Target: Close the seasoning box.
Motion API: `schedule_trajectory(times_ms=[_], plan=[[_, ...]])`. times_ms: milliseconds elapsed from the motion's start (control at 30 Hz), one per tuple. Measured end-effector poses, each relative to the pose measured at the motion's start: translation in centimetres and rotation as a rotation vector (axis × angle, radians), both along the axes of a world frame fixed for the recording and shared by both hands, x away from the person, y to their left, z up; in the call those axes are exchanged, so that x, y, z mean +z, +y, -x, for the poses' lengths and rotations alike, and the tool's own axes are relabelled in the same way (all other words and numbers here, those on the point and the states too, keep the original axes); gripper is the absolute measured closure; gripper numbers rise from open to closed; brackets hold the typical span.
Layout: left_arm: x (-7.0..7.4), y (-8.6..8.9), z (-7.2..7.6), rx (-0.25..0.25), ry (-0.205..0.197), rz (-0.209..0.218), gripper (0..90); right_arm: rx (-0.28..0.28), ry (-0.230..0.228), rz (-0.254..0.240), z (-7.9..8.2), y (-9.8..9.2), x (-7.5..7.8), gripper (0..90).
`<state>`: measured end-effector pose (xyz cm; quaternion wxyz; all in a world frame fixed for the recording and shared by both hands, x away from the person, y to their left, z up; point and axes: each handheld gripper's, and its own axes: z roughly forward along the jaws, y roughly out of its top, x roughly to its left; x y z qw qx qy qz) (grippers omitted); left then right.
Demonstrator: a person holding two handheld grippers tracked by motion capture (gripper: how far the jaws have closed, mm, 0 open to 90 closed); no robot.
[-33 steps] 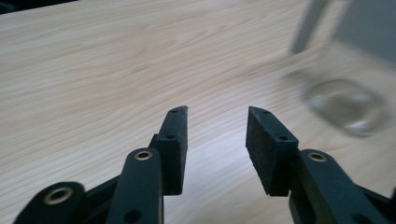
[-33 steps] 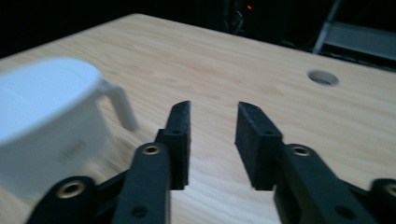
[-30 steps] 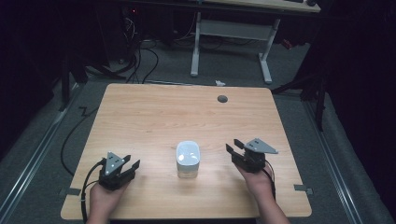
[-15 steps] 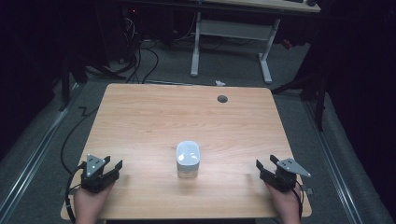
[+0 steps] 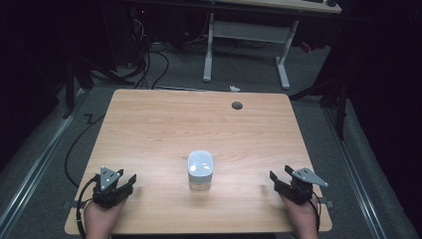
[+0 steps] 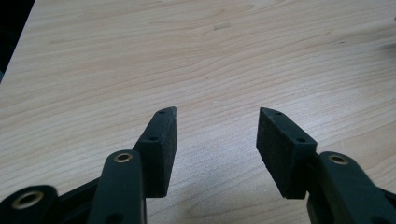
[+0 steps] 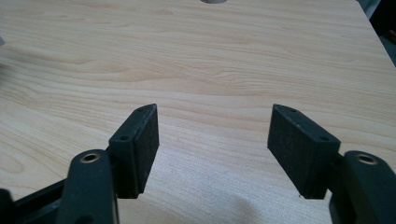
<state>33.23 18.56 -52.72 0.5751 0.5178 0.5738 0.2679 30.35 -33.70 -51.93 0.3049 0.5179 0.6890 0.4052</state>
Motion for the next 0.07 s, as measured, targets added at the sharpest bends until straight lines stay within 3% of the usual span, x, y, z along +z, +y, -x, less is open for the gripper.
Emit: schedule_trajectory(times_ms=[67], plan=[[0.09,0.00,-0.13,0.004,-0.002,0.004,48.5,-0.001,0.005,0.014,-0.07,0.22,-0.09,29.5]])
